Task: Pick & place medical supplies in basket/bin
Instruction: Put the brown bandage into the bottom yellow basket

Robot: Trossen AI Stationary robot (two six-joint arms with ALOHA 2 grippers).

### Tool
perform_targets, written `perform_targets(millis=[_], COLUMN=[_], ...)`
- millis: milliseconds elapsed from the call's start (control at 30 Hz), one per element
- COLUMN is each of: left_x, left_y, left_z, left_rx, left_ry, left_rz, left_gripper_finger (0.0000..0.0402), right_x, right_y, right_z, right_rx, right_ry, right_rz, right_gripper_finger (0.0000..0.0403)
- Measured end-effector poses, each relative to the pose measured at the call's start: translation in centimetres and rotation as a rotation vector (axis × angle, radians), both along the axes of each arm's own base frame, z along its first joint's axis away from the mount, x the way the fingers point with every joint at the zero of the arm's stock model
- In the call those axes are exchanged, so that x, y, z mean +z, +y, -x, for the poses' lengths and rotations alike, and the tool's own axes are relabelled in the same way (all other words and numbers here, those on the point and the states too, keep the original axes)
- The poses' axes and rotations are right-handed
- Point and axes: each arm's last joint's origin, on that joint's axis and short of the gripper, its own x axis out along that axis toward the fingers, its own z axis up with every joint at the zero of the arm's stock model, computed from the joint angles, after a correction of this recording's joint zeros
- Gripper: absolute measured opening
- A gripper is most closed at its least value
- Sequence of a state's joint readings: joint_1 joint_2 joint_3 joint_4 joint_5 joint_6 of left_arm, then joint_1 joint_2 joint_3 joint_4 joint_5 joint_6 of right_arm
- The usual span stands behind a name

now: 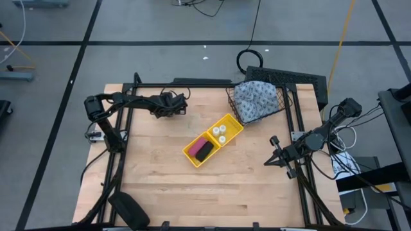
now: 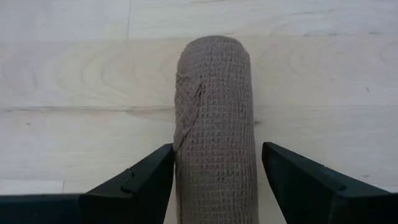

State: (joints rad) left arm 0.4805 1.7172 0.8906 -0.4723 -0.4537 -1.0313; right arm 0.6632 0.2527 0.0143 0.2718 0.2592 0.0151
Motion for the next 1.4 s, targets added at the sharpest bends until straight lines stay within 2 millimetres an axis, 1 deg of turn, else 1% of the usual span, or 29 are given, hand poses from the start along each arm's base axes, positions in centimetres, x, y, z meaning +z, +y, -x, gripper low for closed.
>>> perform_targets(millis=[400, 1067, 1167, 1400], left_x=[0.05, 0.04, 0.04, 0.04], left_y=[0.09, 0.07, 0.07, 0.07], left_z=[0.09, 0.08, 0.08, 0.07], left_rx=[0.005, 0.009, 0.009, 0.009], left_ry=[0.026, 0.019, 0.019, 0.018], left_rz=[-0.036, -0.03, -0.03, -0.03], left_gripper_finger=[0.0248, 0.0246, 0.0231, 0.0171], right_x=[0.0, -0.01, -0.01, 0.0], right_y=[-0.01, -0.01, 0.0, 0.0], right_z=[0.0, 0.0, 0.0, 0.0], right_rx=[-0.001, -0.001, -0.001, 0.0], right_ry=[0.0, 0.0, 0.0, 0.0], right_rz=[0.0, 0.0, 0.0, 0.0], right_gripper_finger=[0.0, 0.0, 0.0, 0.0])
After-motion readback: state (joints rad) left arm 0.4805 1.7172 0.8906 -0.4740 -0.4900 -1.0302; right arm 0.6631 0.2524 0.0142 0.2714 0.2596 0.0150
